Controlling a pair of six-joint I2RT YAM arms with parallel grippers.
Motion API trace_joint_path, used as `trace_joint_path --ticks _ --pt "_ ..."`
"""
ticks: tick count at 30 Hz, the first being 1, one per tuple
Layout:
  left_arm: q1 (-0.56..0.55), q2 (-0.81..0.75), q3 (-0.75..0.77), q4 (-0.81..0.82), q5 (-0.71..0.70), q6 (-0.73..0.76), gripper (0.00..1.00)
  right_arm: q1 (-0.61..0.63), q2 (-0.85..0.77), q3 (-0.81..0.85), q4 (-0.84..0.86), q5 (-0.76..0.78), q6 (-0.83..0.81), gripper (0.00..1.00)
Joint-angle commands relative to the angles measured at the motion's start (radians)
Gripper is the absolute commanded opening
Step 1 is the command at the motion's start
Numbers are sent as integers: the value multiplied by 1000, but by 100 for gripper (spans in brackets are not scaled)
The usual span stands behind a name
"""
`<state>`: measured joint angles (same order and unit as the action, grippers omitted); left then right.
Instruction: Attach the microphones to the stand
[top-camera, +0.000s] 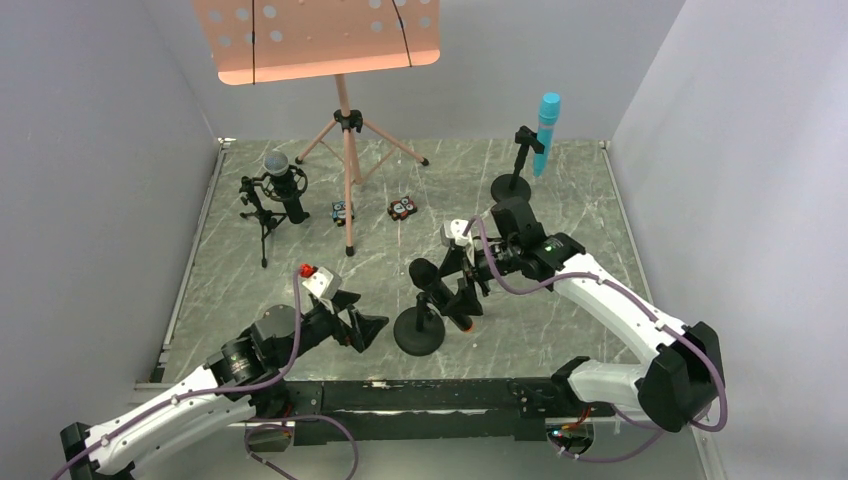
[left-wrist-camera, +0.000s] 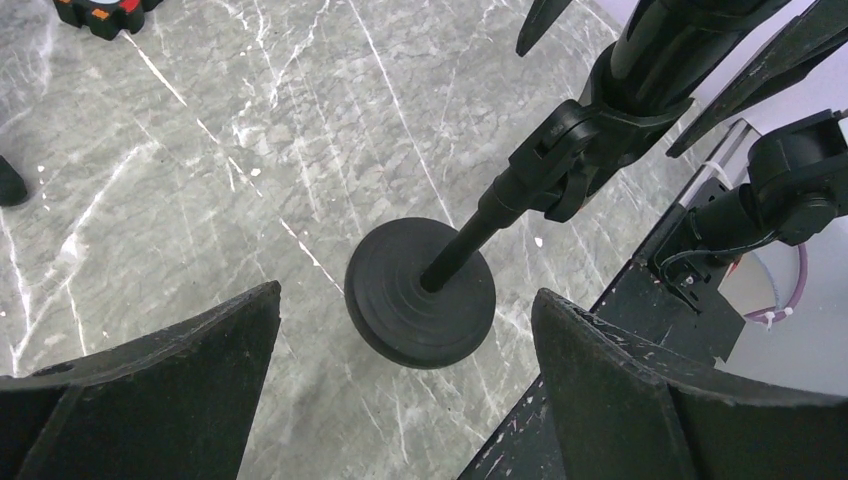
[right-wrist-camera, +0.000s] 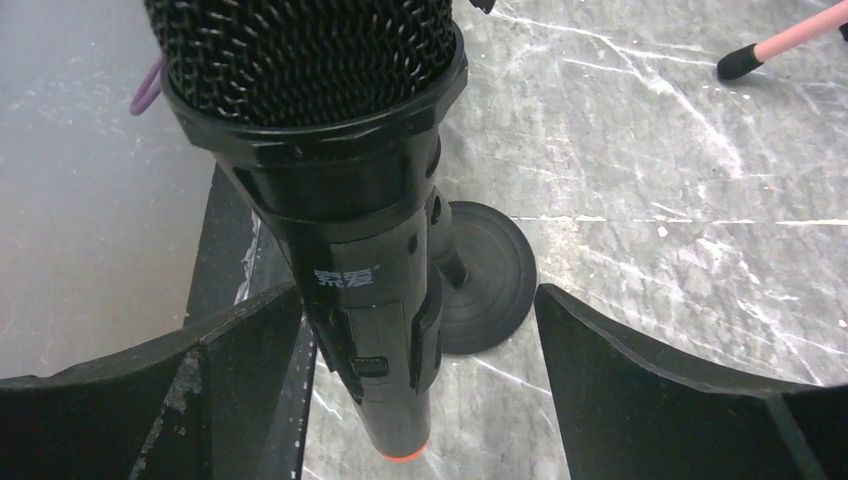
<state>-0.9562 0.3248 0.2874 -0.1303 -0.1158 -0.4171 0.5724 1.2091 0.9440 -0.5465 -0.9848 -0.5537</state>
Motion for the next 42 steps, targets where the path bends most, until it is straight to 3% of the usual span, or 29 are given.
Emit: trace_joint_path --ticks 1,8,14,18,22,33,37,42 --pt "4 11 30 22 -9 -20 99 13 9 -14 88 -38 73 90" --pt "4 11 45 7 -15 -22 99 17 0 -51 111 -22 79 77" --pt "4 1 47 1 -11 -28 99 14 -12 -44 69 -17 41 57" --pt "4 -1 53 -5 -9 -26 99 -11 -39 -39 43 -34 22 38" --pt "4 6 62 -14 -7 -22 99 -71 -68 -18 -4 -62 -10 28" --pt "3 0 73 -28 10 -5 99 -516 -165 66 -148 -62 -70 24" --pt "4 3 79 -31 19 1 99 -751 -106 128 -163 -69 -111 23" --pt "3 -6 76 -44 21 2 99 -995 48 232 -23 -53 -53 23"
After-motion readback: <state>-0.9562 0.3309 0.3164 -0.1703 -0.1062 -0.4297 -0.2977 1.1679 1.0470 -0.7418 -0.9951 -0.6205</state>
